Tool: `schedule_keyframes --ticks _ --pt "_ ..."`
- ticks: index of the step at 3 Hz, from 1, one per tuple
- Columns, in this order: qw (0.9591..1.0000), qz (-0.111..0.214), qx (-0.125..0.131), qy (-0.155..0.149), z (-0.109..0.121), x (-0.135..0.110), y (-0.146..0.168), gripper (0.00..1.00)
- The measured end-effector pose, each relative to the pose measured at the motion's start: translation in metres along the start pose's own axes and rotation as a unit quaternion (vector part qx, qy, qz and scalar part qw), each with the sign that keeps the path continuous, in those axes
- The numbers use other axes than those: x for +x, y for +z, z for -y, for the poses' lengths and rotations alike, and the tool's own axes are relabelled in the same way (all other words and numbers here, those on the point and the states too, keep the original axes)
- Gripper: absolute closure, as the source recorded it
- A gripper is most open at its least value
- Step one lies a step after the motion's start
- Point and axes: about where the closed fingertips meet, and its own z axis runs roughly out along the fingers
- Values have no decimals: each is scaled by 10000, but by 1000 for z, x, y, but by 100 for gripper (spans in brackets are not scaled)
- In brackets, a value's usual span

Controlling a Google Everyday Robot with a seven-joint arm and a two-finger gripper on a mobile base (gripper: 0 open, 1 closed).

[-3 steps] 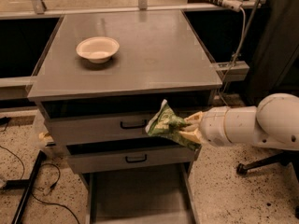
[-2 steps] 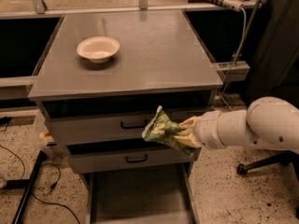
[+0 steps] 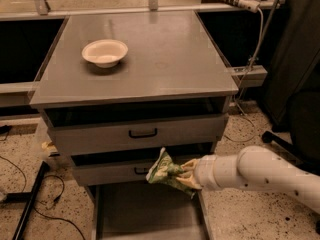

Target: Place green jalapeno chip bag into bottom drawer

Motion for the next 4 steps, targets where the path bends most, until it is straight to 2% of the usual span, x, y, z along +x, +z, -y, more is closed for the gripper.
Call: schedule_keyframes --ticks 2,3,4 --pt "9995 -295 102 20 1 76 70 100" --pt "9995 -295 101 18 1 76 70 100" --pt "9993 -171 27 -336 -2 84 84 100"
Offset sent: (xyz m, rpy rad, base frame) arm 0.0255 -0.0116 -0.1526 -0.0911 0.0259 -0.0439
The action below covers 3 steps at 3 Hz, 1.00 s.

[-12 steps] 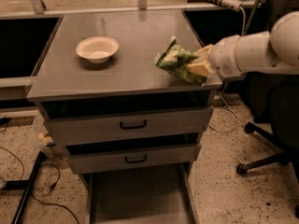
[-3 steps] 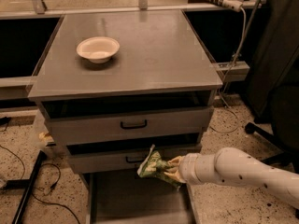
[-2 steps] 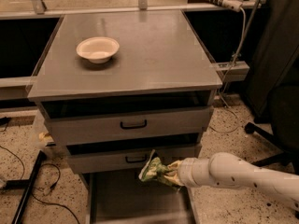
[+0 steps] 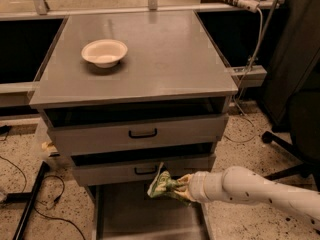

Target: Place green jalapeno chip bag into bottom drawer

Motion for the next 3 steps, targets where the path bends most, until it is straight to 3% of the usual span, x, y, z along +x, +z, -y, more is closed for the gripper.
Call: schedule_keyframes --ticks 1,2,3 --pt "9983 216 -78 -530 5 21 30 100" --pt "9969 363 -157 -673 23 49 61 100" --pt "9970 362 -158 -671 23 49 61 100"
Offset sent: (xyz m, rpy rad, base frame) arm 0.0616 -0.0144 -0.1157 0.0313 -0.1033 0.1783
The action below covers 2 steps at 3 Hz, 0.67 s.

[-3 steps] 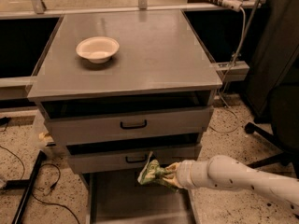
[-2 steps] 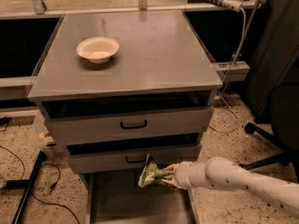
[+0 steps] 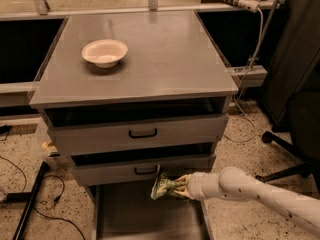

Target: Place green jalapeno chip bag into bottom drawer

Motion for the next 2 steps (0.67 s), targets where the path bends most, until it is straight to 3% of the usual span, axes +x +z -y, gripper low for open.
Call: schedule_keyframes --ticks 1,2 --pt "9991 -168 -84 387 -9 31 29 100" --pt "9968 -429 -205 639 -32 83 70 100"
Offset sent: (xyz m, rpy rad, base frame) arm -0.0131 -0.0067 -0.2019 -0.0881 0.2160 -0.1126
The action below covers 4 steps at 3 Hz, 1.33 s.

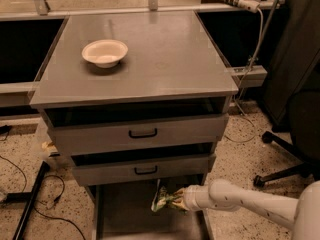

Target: Place green jalapeno chip bag into bottom drawer

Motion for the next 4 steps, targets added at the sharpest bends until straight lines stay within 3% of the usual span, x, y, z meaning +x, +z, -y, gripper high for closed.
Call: schedule_keyframes --ticks 1,2,3,4 --pt "9999 -129 23 26 -10 40 38 100" --pt "9993 -78 255 -247 -9 61 62 100" --pt "9979 149 306 -542 -9 74 82 100" --pt "9958 382 -26 -830 -22 82 97 100"
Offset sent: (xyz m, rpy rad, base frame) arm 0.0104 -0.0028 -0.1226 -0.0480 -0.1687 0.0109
